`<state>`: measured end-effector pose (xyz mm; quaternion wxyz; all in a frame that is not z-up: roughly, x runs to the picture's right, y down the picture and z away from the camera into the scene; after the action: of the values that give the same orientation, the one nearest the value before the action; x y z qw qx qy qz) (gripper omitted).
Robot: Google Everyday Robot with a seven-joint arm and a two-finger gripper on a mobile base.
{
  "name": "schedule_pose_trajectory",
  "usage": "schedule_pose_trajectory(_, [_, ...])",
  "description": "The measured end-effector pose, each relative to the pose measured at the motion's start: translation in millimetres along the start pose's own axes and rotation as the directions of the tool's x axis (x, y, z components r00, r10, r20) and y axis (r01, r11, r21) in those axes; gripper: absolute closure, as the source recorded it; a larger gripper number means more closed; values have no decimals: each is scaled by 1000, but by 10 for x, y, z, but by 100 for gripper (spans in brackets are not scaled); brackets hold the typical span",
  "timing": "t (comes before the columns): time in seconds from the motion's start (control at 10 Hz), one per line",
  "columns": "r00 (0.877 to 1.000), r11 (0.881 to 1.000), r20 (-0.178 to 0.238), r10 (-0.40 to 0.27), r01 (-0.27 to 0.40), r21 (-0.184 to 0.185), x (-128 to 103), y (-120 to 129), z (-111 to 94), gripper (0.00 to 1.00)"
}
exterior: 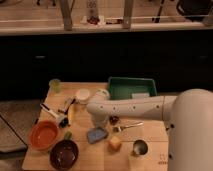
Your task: Wipe table surface with sponge
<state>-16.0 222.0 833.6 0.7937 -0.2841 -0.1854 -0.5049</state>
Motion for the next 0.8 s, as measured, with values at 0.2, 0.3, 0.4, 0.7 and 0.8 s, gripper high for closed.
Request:
schedule_pose_trajectory(0.2, [1000,1000,-24,20,-20,6,230,-81,-64,100])
schedule_pose_trajectory(0.3, [999,1000,-29,21,-21,6,291,-155,-80,100])
schedule_pose_trajectory(0.4, [999,1000,-32,19,-18,9,346,-239,-92,100])
schedule_pose_trajectory(0.7, [999,999,-30,-39,40,19,286,-653,-95,100])
schedule_pose_trajectory(0.8, [997,998,-27,-67,68,17,228,-747,-84,100])
